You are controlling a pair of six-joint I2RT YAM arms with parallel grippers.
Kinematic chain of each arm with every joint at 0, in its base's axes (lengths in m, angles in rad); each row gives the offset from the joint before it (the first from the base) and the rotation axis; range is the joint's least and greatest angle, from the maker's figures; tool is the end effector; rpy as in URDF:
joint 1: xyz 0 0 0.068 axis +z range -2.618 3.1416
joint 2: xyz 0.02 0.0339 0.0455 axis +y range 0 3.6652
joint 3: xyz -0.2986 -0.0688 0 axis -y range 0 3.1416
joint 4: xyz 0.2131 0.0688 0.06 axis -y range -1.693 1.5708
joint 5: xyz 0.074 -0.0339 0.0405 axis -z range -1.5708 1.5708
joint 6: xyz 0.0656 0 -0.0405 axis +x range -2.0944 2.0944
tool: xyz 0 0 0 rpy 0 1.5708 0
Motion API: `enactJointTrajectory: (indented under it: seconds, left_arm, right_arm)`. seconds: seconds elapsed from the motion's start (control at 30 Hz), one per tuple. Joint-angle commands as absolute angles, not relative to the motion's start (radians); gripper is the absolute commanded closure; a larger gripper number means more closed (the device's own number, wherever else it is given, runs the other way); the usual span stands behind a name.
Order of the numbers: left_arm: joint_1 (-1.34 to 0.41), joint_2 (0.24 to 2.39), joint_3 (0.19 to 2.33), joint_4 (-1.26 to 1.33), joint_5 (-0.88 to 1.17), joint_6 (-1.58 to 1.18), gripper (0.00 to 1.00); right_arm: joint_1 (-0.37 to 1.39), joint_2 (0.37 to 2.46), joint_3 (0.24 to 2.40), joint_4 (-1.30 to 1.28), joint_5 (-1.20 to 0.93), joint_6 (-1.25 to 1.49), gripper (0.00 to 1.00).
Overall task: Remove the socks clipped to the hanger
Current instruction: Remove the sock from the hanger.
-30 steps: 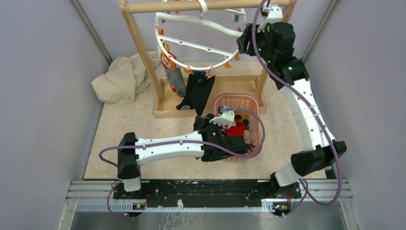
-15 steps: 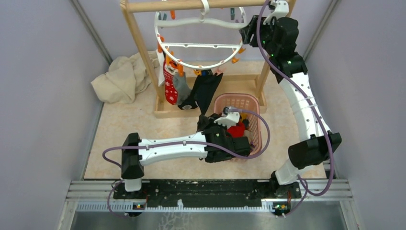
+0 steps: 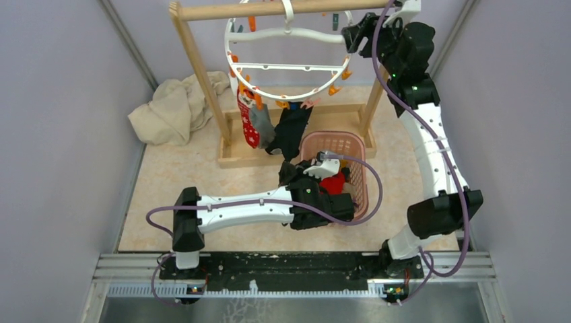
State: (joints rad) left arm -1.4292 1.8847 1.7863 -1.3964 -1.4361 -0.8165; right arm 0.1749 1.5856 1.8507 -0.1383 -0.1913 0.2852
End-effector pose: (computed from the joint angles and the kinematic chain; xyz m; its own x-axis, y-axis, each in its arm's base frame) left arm 0.1118 -0.3239 0.3537 -0.1855 0.6079 -0.7721 -0.0188 0.7834 0.6213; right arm 0.3441 0.0735 0.5433 0.0192 0.2839 -0.9587 -0.3772 0.8900 0.2560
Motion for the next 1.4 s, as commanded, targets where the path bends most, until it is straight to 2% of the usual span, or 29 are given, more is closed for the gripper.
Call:
enactJointTrajectory:
  seconds: [0.0,0.4,0.73,0.9,1.37]
  left_arm:
    - [-1.436,1.915,1.812,-1.412,-1.457,-0.81,0.9]
    - [-1.44,1.97,1.829,-1.411,-1.441,-0.817,0.9]
    - [-1.485,1.993,1.841,-1.394,-1.412,-0.796,0.92]
    - [-1.539,1.997,1.84,-1.252,-1.397,-0.622,0.92]
    - [-1.623,1.978,1.843,-1.099,-1.368,-0.455,0.93]
  right_arm:
    - [0.136,1.462,1.841,-0.058,-0.197,0.304,0.3]
    - [0.136,1.211,1.686,-0.237,-0.4,0.346,0.27]
    - [0.141,1.131,1.548,-0.254,-0.882,0.37,0.32]
    - [0.182,1.127,1.561,-0.313,-0.861,0.315,0.32]
    - [0.243,1.108,1.614,-0.469,-0.864,0.2,0.35]
